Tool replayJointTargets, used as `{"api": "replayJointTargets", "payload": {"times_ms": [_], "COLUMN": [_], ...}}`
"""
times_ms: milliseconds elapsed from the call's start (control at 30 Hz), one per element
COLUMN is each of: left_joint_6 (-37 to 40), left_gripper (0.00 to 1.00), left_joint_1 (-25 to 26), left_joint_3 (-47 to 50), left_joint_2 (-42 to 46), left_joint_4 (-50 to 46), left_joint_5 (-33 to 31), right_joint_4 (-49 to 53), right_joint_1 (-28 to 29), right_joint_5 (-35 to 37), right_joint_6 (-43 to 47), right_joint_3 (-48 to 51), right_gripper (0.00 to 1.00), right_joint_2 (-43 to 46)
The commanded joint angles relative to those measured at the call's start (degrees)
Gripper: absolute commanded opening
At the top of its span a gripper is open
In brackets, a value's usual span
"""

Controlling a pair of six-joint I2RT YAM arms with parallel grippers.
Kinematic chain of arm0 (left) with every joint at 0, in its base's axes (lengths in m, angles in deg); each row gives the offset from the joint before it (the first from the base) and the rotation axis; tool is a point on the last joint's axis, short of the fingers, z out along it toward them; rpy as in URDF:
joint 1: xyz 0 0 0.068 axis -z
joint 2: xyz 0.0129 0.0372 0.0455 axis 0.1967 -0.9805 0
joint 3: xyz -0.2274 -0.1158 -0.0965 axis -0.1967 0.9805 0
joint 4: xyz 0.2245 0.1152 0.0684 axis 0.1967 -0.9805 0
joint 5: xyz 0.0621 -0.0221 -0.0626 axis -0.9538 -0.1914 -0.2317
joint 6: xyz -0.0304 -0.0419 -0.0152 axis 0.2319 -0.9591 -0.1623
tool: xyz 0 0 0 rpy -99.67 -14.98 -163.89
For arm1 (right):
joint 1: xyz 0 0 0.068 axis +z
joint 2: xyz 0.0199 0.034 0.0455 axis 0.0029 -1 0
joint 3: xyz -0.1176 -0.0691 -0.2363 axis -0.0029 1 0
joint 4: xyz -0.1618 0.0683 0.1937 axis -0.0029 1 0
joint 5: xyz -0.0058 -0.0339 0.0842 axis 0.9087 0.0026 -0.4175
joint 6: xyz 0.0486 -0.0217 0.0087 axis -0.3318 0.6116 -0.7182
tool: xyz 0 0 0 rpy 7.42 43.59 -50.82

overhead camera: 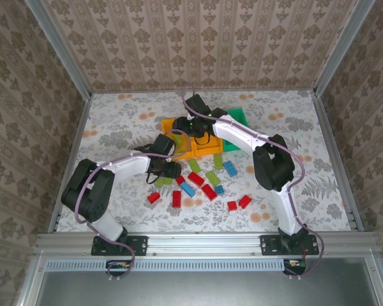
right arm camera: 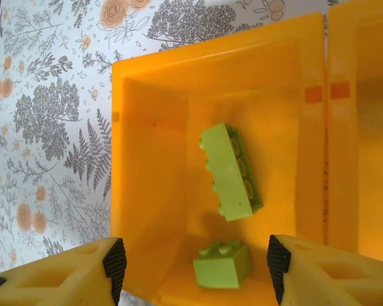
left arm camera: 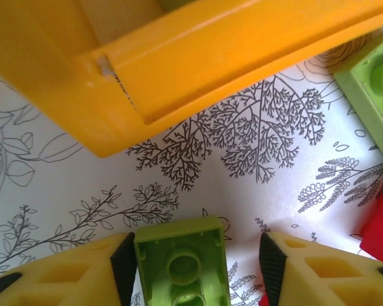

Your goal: Sort the legos into containers by color

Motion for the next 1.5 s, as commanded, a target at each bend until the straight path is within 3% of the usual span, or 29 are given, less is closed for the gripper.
{"api": "replayJointTargets", "payload": {"times_ms": [0,167,333,800,1467], "left_joint_6": [0.4,0.1,-0.4,-0.5,0.1], "left_gripper": [0.51,0.39,0.35,0.36,0.37], "left_joint_1": [0.5,0.5,0.5,-0.7,-10.0], "left_joint_3": [-1.5,-1.6,-2.0,-12.1,-30.2], "left_joint_2": [-1.3,-1.9,-1.1,6.6,-11.2], "left_joint_4": [-1.5,-1.3,-1.8,-5.9,1.3], "left_joint_5": [0.9,1.1,0.6,-2.7,2.7], "right_joint_4": [-0.3,0.0,0.7,4.0,8.1], "right_joint_1": [-0.1,-0.9,-2.4,-1.3,1.1], "right_joint_5": [2.0,6.0,8.2,13.2,18.7], "right_joint_6": [0.7,2.4,3.1,4.6,7.2], "right_joint_3": [3.3,9.3,14.8,31.0,27.8], "right_gripper": [0.65,0.67,0.68,0.64,0.57], "right_joint_2": [6.6,12.4,16.8,23.5,13.3]}}
